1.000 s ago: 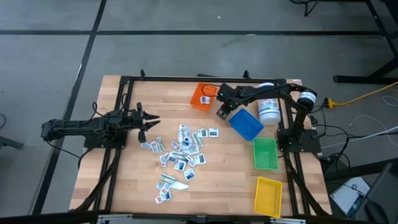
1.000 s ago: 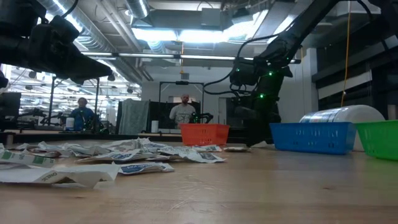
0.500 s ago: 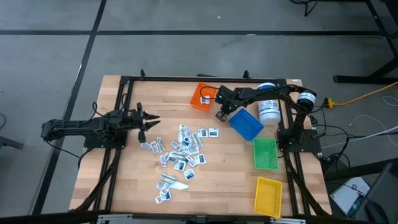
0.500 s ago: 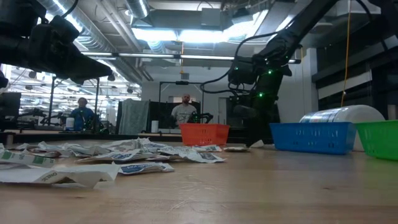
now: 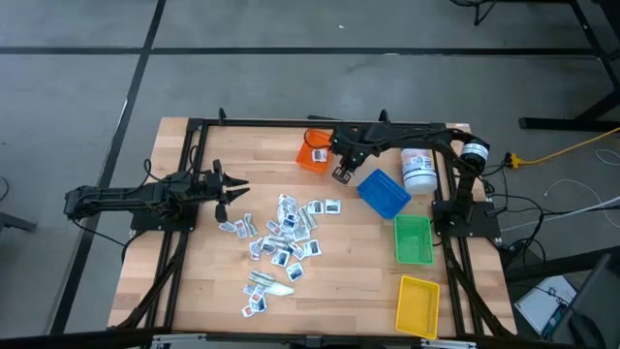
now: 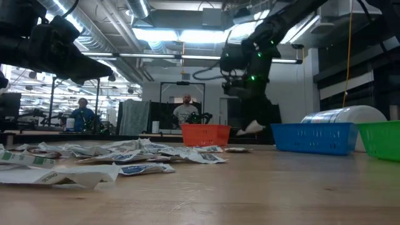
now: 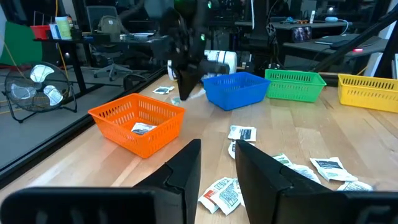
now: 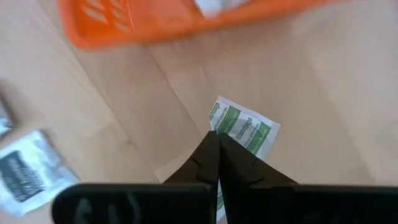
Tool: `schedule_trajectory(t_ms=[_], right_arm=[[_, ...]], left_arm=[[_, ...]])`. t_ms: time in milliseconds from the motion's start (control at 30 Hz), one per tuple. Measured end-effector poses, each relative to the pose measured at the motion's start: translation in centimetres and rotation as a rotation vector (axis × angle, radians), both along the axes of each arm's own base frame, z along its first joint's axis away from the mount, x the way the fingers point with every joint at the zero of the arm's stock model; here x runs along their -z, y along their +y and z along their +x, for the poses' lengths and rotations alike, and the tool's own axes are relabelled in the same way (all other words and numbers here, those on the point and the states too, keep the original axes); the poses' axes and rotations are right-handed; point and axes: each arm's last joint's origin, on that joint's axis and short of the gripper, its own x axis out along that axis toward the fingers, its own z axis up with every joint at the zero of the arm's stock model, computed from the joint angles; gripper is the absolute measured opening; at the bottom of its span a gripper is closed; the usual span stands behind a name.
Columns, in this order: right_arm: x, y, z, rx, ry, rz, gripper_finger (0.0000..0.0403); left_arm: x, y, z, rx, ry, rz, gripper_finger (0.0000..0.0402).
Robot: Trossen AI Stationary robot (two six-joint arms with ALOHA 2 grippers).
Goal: Pick & Place First Aid Supplies
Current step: Put the green bandage pack into the blue basket
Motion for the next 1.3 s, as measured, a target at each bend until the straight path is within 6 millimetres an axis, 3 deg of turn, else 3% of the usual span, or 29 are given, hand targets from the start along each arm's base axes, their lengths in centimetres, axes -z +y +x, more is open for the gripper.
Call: schedule_trajectory(t_ms=[333, 500, 700, 900, 1133, 1300], right_arm=[[-6.4, -0.6, 1.2, -0.052, -0.030, -0.037, 0.0005], [-8.4, -0.5, 1.3, -0.050, -0.048, -0.045, 0.0003], [-8.3, 1.1, 1.0, -0.081, 0.041, 0.000, 0.0004], [-8.7, 4.1, 0.2, -0.123, 0.126, 0.041, 0.0004], [-8.8, 7.7, -3.4, -0.090, 0.139, 0.070, 0.0002], [-7.8, 9.6, -6.7, -0.022, 0.106, 0.059, 0.0007]], left_arm=[[0.0, 0.0, 0.0, 0.000, 0.000, 0.000, 0.0095], [0.0, 0.0, 0.0, 0.000, 0.000, 0.000, 0.0092], [0.0, 0.0, 0.0, 0.000, 0.000, 0.000, 0.0091], [0.0, 0.0, 0.0, 0.000, 0.000, 0.000, 0.0093], [0.0, 0.0, 0.0, 0.000, 0.000, 0.000, 0.0091], [0.0, 0.0, 0.0, 0.000, 0.000, 0.000, 0.0093]])
